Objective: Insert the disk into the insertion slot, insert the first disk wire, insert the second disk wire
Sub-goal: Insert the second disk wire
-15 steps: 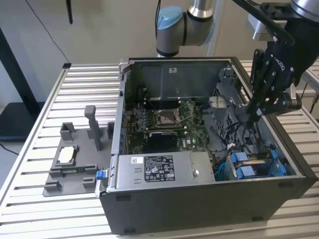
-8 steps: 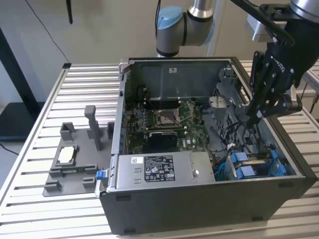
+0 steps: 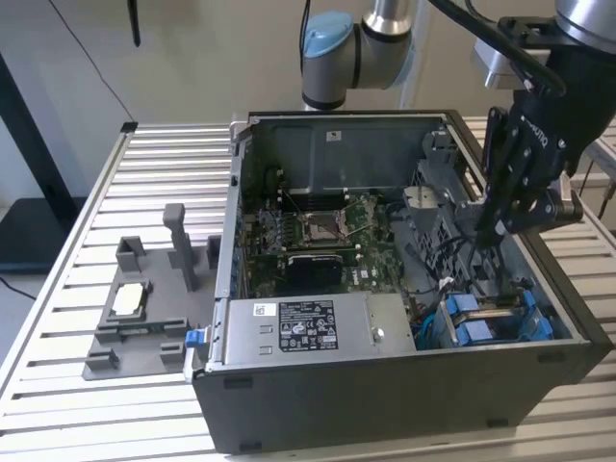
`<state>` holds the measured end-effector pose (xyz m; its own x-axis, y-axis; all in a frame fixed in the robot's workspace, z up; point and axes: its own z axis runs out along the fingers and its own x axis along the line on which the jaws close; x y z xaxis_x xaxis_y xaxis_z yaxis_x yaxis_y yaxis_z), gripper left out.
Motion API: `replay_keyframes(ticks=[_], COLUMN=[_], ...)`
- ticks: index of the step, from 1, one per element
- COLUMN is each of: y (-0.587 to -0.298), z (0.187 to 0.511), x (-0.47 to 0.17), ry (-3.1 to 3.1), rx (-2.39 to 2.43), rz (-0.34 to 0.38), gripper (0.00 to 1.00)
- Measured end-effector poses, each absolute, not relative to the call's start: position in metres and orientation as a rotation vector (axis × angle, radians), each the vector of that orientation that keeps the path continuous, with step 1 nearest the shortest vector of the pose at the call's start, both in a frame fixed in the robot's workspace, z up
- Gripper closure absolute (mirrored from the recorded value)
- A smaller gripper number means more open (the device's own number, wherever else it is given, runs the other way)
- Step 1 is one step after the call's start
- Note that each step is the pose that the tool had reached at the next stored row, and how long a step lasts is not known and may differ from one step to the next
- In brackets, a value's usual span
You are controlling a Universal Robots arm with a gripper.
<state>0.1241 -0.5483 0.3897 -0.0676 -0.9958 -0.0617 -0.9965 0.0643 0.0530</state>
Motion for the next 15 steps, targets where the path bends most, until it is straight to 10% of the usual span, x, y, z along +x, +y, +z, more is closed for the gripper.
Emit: replay_keyframes(ticks=[15], y=[-0.5483], z=[0.3924], x=[0.1229], ry=[2.271], rx=[-2.148], rz=[0.12], gripper=[0.82])
